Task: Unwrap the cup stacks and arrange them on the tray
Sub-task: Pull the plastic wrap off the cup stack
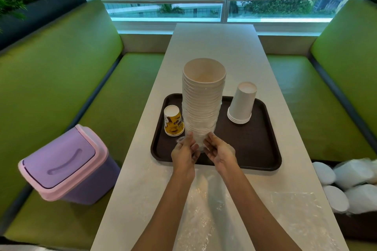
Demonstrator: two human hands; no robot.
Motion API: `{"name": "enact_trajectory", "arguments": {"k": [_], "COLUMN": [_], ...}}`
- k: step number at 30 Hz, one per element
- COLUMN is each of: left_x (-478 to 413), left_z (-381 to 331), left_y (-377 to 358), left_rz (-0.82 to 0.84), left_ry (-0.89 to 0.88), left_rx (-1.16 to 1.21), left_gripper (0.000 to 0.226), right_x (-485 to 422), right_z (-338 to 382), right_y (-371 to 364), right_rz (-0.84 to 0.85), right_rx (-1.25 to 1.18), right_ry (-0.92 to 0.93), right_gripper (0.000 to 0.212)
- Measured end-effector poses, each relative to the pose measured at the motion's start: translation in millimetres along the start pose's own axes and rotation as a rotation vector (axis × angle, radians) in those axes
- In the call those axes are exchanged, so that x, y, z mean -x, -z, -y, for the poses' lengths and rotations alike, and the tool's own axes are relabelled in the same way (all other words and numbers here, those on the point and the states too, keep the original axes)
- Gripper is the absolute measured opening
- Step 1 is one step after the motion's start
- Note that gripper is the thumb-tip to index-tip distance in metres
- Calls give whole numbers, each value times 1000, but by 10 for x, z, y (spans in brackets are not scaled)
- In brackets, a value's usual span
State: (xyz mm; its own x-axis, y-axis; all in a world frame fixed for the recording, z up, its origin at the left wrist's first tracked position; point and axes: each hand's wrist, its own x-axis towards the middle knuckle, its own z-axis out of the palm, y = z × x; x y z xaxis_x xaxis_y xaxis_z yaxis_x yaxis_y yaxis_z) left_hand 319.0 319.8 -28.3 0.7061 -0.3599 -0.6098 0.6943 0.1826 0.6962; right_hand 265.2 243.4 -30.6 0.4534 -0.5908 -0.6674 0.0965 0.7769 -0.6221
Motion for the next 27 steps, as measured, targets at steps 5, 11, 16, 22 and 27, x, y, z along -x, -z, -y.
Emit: {"name": "enact_trajectory", "arguments": {"k": [5,11,16,22,27], "left_x": [11,-22,-57,-133,-209], "left_z": [18,21,52,131,178], "left_y": [-24,-63,-99,-83,-41], "left_rz": [-7,-48,-69,-96,-152], "left_ry": [-43,-110,-153,-250,-292], "left_rx": [-11,-20,-44,-170,-252], "left_gripper": [14,8,7,10,14], "right_x": [-83,-150,-126,-96,-73], "right_z": [-32,-40,-32,-28,-47], "right_y": [14,1,34,77,68], "right_rz": [-10,-17,-2,28,35], "right_rx": [11,49,35,-34,16], "right_ry": [-55,-65,-66,-83,-48], "right_gripper": [3,3,4,5,4]}}
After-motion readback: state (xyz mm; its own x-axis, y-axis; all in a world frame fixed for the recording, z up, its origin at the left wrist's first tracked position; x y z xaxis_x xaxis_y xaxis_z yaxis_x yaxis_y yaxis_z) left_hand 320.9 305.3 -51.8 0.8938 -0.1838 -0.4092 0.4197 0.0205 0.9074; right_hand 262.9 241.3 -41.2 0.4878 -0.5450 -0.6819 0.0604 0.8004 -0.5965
